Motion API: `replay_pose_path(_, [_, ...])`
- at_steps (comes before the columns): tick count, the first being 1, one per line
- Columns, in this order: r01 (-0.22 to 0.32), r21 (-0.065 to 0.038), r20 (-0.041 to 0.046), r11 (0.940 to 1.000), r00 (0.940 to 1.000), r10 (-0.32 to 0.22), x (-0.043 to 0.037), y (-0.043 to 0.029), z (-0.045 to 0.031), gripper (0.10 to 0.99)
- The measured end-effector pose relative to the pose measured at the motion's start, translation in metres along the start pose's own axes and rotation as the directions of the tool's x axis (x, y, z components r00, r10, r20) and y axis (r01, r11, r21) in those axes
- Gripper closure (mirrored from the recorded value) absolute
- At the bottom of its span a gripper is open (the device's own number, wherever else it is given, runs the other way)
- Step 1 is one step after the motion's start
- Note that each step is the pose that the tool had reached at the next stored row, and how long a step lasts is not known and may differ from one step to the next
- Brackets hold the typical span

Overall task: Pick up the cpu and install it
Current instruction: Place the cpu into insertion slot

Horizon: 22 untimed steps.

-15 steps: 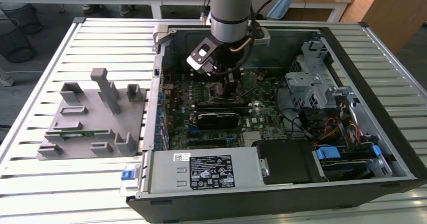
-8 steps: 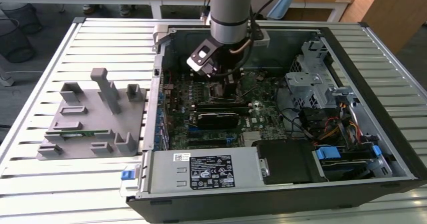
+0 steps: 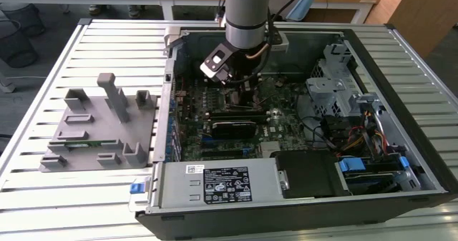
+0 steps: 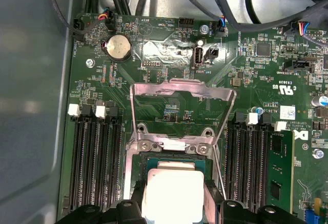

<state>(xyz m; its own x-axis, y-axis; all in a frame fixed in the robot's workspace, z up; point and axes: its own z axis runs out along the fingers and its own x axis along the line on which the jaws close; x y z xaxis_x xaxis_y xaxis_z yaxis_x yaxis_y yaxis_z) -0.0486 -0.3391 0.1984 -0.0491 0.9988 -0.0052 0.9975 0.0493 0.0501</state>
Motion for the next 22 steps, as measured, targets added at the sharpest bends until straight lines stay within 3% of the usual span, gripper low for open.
replay_pose_path(22, [-0.003, 0.0, 0.0, 1.0, 1.0, 0.003, 0.0005, -0.0001, 0.0041, 0.557])
